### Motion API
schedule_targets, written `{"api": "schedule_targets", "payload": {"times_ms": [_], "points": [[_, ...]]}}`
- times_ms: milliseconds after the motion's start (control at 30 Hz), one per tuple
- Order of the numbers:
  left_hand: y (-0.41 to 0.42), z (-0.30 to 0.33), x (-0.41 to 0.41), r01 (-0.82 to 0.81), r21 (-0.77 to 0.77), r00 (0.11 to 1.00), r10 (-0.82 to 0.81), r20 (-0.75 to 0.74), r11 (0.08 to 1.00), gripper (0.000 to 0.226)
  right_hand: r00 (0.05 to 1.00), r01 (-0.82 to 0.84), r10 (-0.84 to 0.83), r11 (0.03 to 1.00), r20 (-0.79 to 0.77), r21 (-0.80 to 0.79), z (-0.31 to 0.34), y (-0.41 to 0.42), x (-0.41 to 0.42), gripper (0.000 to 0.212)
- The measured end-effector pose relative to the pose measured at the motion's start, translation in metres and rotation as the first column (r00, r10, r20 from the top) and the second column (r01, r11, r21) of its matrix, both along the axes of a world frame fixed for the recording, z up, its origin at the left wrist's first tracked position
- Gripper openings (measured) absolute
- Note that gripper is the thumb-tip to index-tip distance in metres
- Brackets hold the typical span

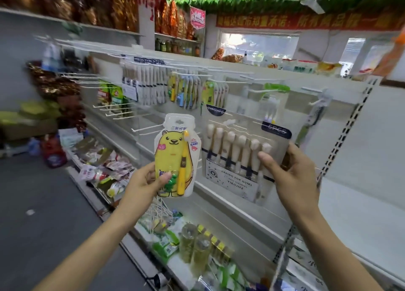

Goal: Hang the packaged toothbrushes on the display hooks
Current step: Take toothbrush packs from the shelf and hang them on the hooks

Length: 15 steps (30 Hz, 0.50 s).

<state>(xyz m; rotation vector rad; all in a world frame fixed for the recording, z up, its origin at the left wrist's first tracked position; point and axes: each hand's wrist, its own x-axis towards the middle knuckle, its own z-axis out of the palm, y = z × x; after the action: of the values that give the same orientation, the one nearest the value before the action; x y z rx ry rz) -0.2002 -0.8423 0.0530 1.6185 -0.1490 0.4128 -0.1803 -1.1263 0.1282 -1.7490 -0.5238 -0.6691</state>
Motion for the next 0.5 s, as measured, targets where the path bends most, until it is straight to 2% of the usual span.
{"api": "schedule_targets", "payload": {"times_ms": [200, 500], "points": [[0.047, 0.012, 0.014, -0.07, -0.027, 0.998, 0.07, 0.002, 0.997, 0.029, 0.992, -0.126, 0.125, 0.992, -0.028, -0.013, -0.003, 0.052, 0.031, 0.024], [0.088, 0.029, 0.086, -0.136, -0.124, 0.991, 0.137, -0.001, 0.983, 0.032, 0.983, -0.161, 0.167, 0.984, -0.073, 0.078, -0.001, 0.087, 0.094, 0.019]]}}
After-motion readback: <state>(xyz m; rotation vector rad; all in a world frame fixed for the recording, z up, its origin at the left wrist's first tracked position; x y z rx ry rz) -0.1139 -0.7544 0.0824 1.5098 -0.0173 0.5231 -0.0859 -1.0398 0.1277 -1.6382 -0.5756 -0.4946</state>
